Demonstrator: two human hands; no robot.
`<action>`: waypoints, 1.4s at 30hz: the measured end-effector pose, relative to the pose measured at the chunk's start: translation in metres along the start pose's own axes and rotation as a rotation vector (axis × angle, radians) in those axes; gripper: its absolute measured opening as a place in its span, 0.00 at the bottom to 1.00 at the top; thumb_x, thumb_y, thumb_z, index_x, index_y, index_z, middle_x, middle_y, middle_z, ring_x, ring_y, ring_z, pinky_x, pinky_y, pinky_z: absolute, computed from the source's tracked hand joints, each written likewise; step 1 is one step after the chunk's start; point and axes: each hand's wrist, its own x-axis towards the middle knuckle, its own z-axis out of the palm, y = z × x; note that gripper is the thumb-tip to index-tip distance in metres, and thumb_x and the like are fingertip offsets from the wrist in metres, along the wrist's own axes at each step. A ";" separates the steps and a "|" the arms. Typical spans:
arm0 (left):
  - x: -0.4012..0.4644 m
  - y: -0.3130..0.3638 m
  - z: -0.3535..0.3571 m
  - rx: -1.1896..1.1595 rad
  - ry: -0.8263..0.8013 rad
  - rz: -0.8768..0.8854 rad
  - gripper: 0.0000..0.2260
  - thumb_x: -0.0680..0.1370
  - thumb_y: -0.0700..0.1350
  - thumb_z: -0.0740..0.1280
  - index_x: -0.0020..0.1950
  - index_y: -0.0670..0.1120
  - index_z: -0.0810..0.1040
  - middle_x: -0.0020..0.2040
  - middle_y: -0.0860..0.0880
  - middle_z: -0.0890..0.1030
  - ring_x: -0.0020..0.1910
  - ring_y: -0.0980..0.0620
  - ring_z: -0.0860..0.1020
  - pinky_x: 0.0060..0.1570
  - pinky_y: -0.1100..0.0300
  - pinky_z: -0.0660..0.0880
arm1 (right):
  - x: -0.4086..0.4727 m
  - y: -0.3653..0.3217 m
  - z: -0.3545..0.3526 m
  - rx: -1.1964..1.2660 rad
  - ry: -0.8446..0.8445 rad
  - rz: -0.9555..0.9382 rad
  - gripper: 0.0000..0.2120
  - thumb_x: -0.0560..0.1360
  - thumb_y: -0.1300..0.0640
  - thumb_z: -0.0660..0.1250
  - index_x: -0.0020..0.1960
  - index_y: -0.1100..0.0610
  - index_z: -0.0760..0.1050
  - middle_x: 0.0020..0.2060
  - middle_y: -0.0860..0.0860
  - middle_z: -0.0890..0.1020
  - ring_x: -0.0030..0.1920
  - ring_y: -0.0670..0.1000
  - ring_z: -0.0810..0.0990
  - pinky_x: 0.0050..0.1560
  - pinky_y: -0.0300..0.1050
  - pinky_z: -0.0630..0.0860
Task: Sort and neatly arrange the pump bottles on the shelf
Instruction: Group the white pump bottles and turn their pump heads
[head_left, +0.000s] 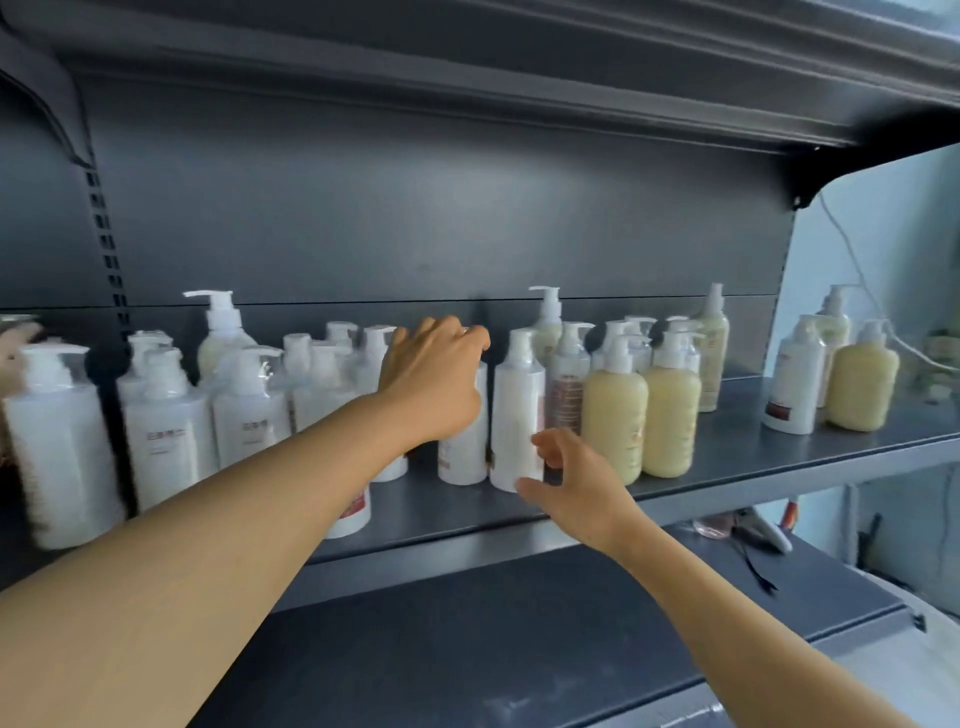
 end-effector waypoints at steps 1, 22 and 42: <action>0.003 0.008 0.004 -0.009 -0.009 -0.010 0.22 0.73 0.40 0.64 0.67 0.49 0.68 0.64 0.47 0.71 0.63 0.45 0.69 0.60 0.50 0.65 | 0.001 0.007 -0.008 0.010 0.005 0.006 0.25 0.74 0.53 0.68 0.68 0.54 0.65 0.61 0.48 0.72 0.63 0.49 0.71 0.55 0.37 0.66; 0.072 0.101 0.055 -0.121 0.022 -0.564 0.26 0.74 0.48 0.71 0.63 0.42 0.59 0.51 0.43 0.77 0.44 0.44 0.74 0.38 0.53 0.69 | 0.029 0.089 -0.085 0.183 -0.069 -0.238 0.23 0.73 0.55 0.69 0.66 0.52 0.66 0.53 0.47 0.76 0.54 0.46 0.74 0.52 0.36 0.70; -0.001 0.018 0.008 -0.081 0.017 -0.595 0.25 0.73 0.47 0.71 0.62 0.44 0.60 0.56 0.46 0.73 0.53 0.42 0.75 0.42 0.54 0.68 | 0.041 0.015 -0.006 0.197 -0.247 -0.264 0.25 0.74 0.54 0.68 0.68 0.54 0.64 0.55 0.49 0.74 0.52 0.45 0.74 0.48 0.33 0.68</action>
